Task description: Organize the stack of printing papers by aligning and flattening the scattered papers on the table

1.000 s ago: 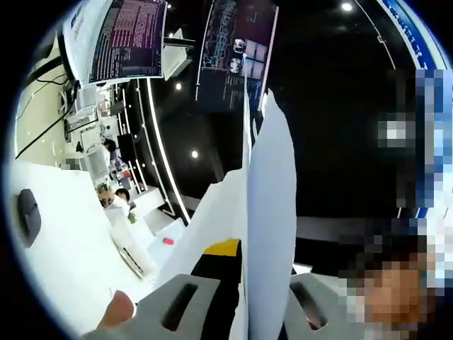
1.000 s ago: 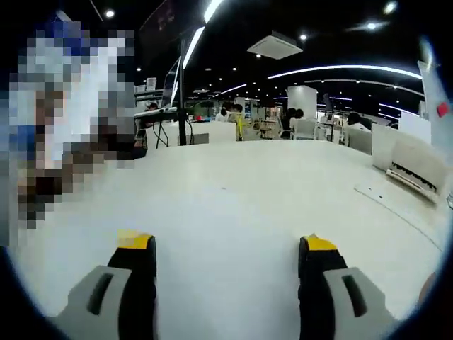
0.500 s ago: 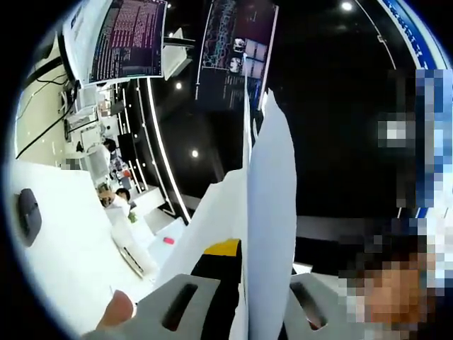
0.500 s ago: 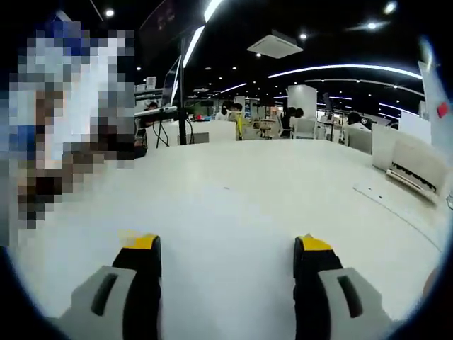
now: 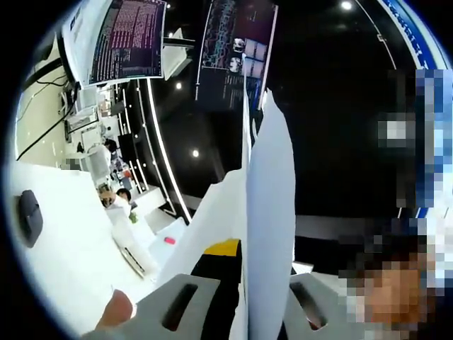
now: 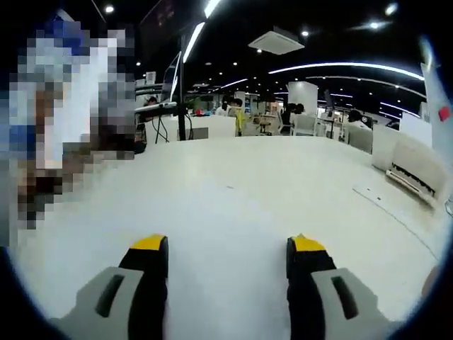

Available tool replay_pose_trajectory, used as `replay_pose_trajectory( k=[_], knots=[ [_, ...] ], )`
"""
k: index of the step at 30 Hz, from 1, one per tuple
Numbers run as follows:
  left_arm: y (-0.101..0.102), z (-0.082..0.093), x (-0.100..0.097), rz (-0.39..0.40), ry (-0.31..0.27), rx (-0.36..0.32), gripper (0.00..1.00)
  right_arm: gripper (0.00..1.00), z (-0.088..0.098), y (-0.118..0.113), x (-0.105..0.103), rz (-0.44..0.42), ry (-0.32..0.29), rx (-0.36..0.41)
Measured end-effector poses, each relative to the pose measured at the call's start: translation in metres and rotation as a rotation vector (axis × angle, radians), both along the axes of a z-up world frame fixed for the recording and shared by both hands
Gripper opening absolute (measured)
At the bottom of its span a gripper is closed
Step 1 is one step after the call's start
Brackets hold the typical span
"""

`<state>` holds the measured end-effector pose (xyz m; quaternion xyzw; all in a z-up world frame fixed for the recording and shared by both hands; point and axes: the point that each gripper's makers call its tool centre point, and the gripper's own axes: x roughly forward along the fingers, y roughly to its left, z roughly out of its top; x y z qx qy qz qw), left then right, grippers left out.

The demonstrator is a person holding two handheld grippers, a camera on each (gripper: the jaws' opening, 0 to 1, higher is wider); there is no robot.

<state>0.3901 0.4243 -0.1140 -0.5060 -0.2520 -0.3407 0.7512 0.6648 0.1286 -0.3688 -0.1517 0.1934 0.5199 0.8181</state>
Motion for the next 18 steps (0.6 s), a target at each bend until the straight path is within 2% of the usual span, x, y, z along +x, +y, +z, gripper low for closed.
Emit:
replay_pose_trajectory(
  k=[2, 4, 8, 11, 14, 18],
  knots=[
    [-0.0004, 0.0006, -0.0003, 0.002, 0.001, 0.007, 0.06, 0.71, -0.002, -0.0044, 0.0001, -0.002, 0.045, -0.069],
    [-0.0007, 0.0007, -0.0004, 0.003, 0.002, 0.011, 0.06, 0.71, -0.0037, -0.0076, -0.0004, 0.001, 0.093, -0.125],
    [-0.0023, -0.0002, 0.0023, -0.004, 0.003, 0.009, 0.06, 0.71, -0.0047, -0.0083, 0.0016, -0.004, 0.135, -0.162],
    [-0.0026, -0.0019, 0.0034, -0.009, 0.011, 0.015, 0.06, 0.69, -0.0045, -0.0076, -0.0007, 0.02, 0.136, -0.179],
    [0.001, -0.0021, 0.0038, -0.005, 0.012, 0.017, 0.06, 0.59, -0.0037, -0.0075, -0.0007, 0.032, 0.137, -0.18],
    [0.0032, -0.0028, 0.0043, 0.0, 0.012, 0.017, 0.06, 0.56, -0.0042, -0.0058, -0.0015, 0.038, 0.131, -0.17]
  ],
)
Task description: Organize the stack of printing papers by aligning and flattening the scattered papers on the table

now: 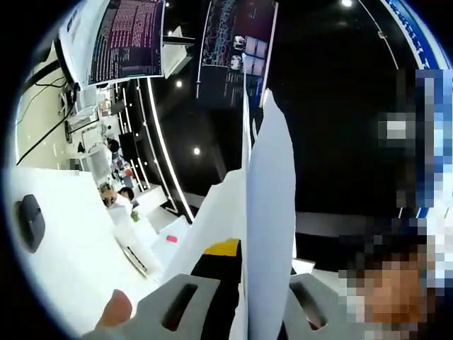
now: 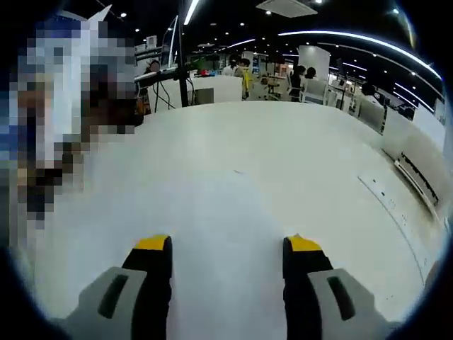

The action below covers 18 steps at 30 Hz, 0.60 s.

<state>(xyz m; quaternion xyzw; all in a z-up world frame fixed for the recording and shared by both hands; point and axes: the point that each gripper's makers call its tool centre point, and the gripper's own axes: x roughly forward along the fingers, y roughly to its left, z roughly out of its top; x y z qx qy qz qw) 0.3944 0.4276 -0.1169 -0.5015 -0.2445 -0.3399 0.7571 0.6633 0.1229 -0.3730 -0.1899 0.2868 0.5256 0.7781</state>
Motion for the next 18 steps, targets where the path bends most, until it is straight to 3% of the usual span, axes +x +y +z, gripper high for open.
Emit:
replay_pose_trajectory(
  k=[3, 7, 12, 14, 15, 18],
  knots=[
    [0.0, -0.001, 0.001, -0.003, 0.003, 0.0, 0.06, 0.5, 0.0, 0.002, -0.002, 0.01, -0.002, 0.004],
    [-0.002, -0.001, 0.001, -0.007, 0.005, 0.004, 0.06, 0.29, 0.002, 0.004, 0.004, -0.002, -0.013, 0.005],
    [-0.001, 0.001, -0.002, 0.0, -0.004, 0.008, 0.06, 0.28, 0.003, 0.005, 0.005, 0.001, -0.058, 0.003],
    [0.0, 0.0, -0.003, 0.003, -0.005, 0.008, 0.06, 0.34, 0.006, 0.01, -0.004, 0.028, -0.068, 0.005],
    [0.001, 0.0, -0.003, 0.003, -0.007, 0.006, 0.06, 0.4, 0.01, 0.018, -0.011, 0.033, -0.055, 0.044],
    [0.004, -0.001, -0.004, 0.003, -0.011, -0.001, 0.06, 0.71, 0.025, 0.04, -0.033, 0.04, -0.036, 0.151]
  ],
)
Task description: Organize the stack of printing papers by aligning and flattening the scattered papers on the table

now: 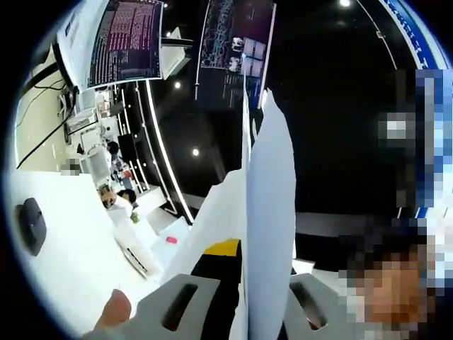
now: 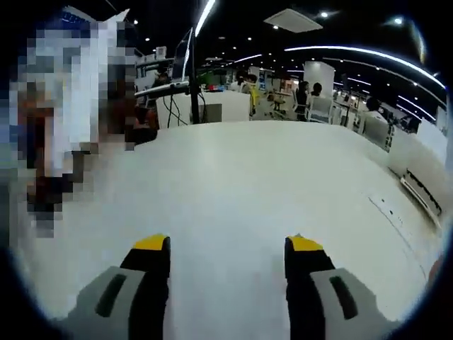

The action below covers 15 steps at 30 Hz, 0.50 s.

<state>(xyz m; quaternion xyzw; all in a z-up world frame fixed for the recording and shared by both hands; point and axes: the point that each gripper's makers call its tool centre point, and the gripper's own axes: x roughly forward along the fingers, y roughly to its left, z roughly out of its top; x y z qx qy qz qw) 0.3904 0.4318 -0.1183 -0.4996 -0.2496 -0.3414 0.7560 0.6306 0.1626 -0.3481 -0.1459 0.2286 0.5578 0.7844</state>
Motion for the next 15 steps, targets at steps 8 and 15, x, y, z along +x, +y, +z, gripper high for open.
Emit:
replay_pose_trajectory(
  k=[8, 15],
  knots=[
    [0.004, -0.002, -0.002, -0.005, -0.007, -0.025, 0.06, 0.78, -0.015, 0.034, -0.023, -0.076, -0.108, 0.009],
    [0.01, 0.002, -0.013, 0.002, -0.024, -0.019, 0.06, 0.74, -0.02, 0.037, -0.02, -0.15, -0.071, 0.073]
  ],
)
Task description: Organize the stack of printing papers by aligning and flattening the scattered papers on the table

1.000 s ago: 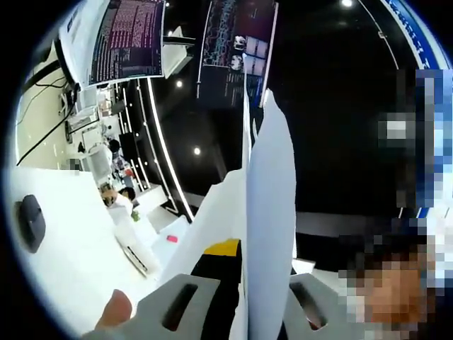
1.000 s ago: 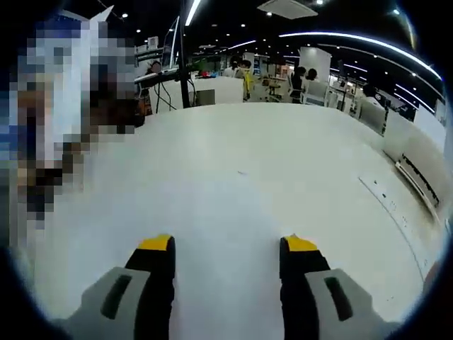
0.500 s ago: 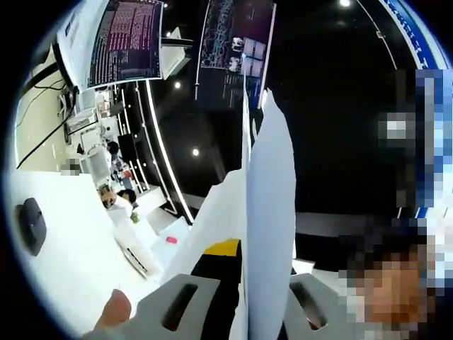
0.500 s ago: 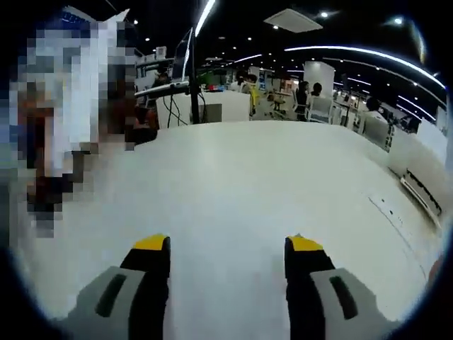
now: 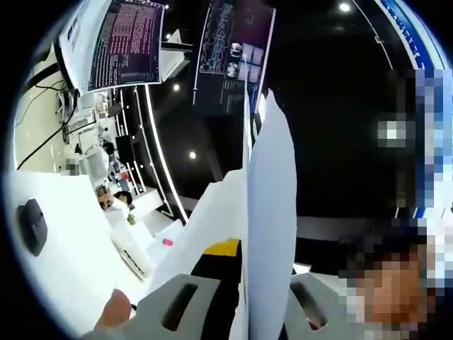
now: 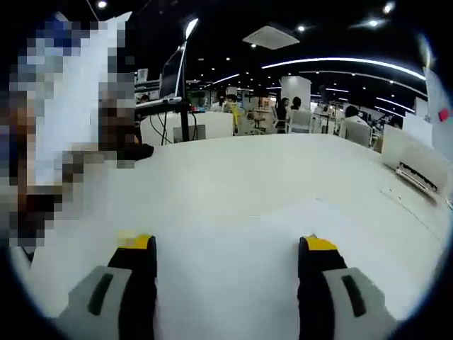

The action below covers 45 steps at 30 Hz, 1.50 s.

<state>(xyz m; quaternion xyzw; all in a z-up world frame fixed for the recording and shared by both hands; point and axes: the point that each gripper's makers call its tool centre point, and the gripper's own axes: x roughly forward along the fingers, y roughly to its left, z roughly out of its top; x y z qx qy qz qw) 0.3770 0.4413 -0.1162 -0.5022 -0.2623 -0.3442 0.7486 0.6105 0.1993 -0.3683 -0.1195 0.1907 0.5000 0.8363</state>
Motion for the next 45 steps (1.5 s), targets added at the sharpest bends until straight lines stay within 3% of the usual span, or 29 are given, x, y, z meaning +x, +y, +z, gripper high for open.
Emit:
replay_pose_trajectory(
  k=[1, 4, 12, 15, 18, 21, 24, 31, 32, 38, 45],
  knots=[
    [0.001, 0.0, -0.001, 0.003, -0.001, 0.0, 0.06, 0.7, 0.0, 0.002, -0.003, 0.005, 0.001, 0.001],
    [0.003, -0.001, -0.001, 0.003, -0.003, -0.006, 0.06, 0.44, 0.004, -0.001, 0.001, -0.013, -0.003, 0.004],
    [0.003, -0.003, 0.002, -0.002, 0.002, -0.008, 0.06, 0.36, 0.004, 0.006, -0.005, 0.027, -0.031, 0.013],
    [0.001, -0.001, 0.002, -0.004, 0.0, -0.004, 0.06, 0.38, 0.004, 0.007, -0.005, 0.032, -0.061, -0.003],
    [0.0, -0.001, 0.001, -0.004, 0.0, -0.003, 0.06, 0.38, 0.002, 0.002, -0.005, 0.03, -0.043, 0.0],
    [0.001, -0.002, 0.001, -0.003, 0.0, -0.006, 0.06, 0.31, 0.001, 0.0, -0.011, 0.039, -0.026, 0.009],
    [-0.004, -0.003, 0.002, -0.008, 0.003, -0.004, 0.06, 0.2, 0.002, 0.002, -0.017, 0.079, -0.077, -0.028],
    [-0.006, 0.0, 0.001, -0.01, -0.002, 0.005, 0.06, 0.06, 0.003, 0.0, -0.022, 0.094, -0.101, -0.082],
    [-0.005, 0.0, 0.001, -0.008, -0.002, 0.007, 0.06, 0.05, 0.008, 0.002, -0.026, 0.094, -0.071, -0.034],
    [-0.003, -0.002, 0.004, -0.008, 0.005, 0.014, 0.06, 0.0, 0.043, -0.005, -0.029, 0.065, -0.059, 0.074],
    [-0.011, -0.005, 0.01, -0.022, 0.012, 0.013, 0.06, 0.0, 0.104, -0.018, -0.048, 0.073, -0.099, 0.193]
  ],
)
